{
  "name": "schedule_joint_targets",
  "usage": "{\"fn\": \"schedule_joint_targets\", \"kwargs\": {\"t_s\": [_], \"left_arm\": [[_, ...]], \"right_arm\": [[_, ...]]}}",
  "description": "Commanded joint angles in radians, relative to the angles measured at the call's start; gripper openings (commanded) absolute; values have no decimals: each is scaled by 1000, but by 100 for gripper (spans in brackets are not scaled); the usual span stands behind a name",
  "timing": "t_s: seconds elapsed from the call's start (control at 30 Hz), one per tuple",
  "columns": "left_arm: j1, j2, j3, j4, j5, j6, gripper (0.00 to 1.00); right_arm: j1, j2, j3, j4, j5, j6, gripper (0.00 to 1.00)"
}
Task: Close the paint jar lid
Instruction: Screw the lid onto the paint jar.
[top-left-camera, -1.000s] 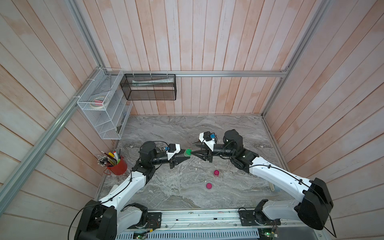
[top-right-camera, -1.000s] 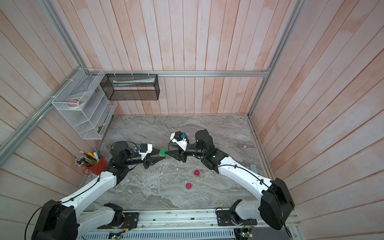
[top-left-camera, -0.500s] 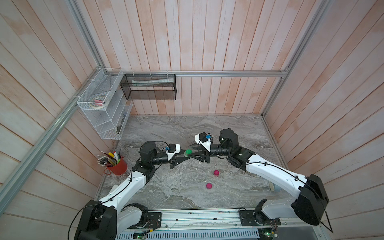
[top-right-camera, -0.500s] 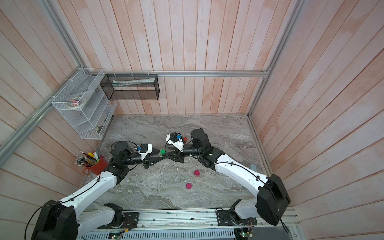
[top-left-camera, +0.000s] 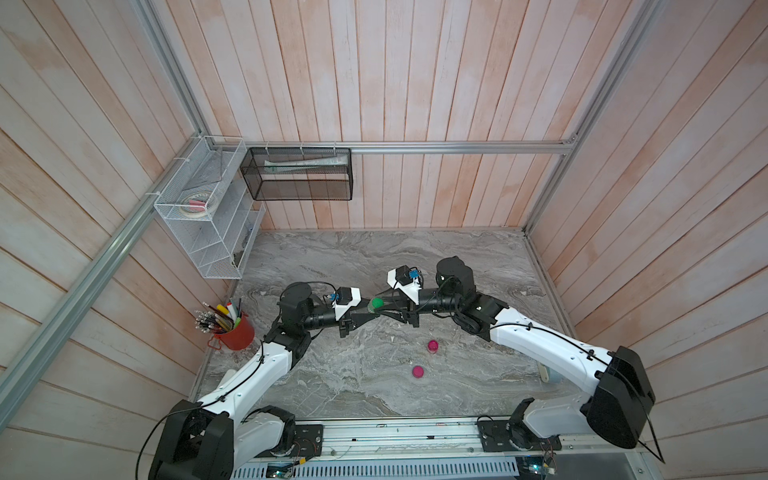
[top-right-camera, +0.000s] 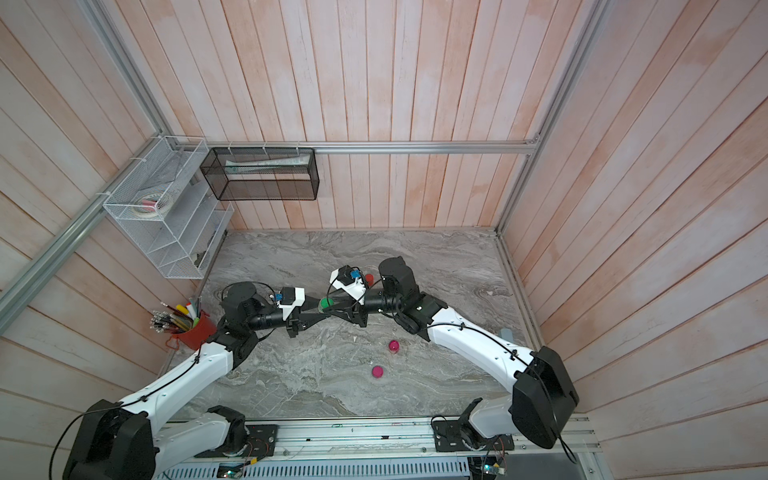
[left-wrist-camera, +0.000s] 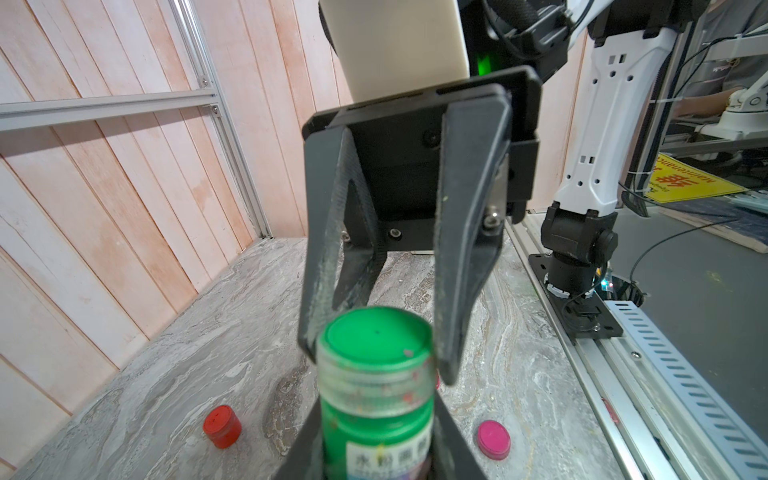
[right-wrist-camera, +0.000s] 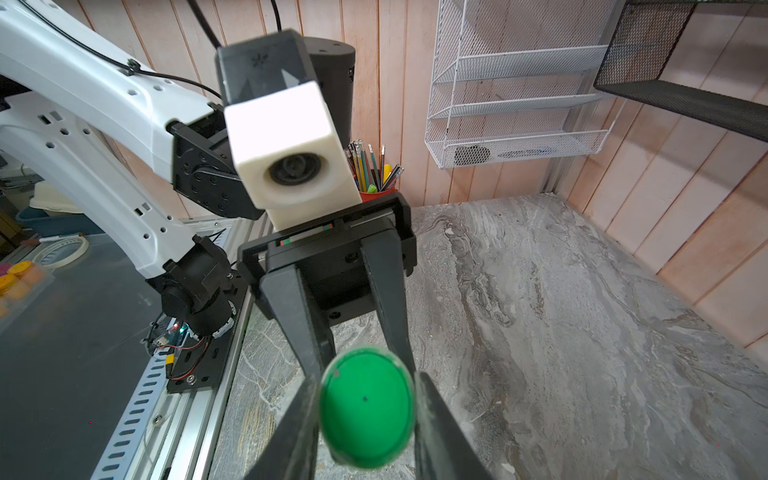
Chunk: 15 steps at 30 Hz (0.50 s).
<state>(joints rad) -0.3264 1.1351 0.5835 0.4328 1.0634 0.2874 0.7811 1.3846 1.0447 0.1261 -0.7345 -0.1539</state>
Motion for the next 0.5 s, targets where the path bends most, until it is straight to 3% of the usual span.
{"fn": "schedule_joint_targets", "kwargs": {"t_s": [0.0, 0.47], "left_arm": [[-3, -14, 26, -11, -25, 11, 31], [-8, -146, -42, 72, -428, 61, 31]], "right_arm": [[14, 18, 33, -15, 14, 3, 29], [85, 159, 127, -87, 216, 84, 27]]}}
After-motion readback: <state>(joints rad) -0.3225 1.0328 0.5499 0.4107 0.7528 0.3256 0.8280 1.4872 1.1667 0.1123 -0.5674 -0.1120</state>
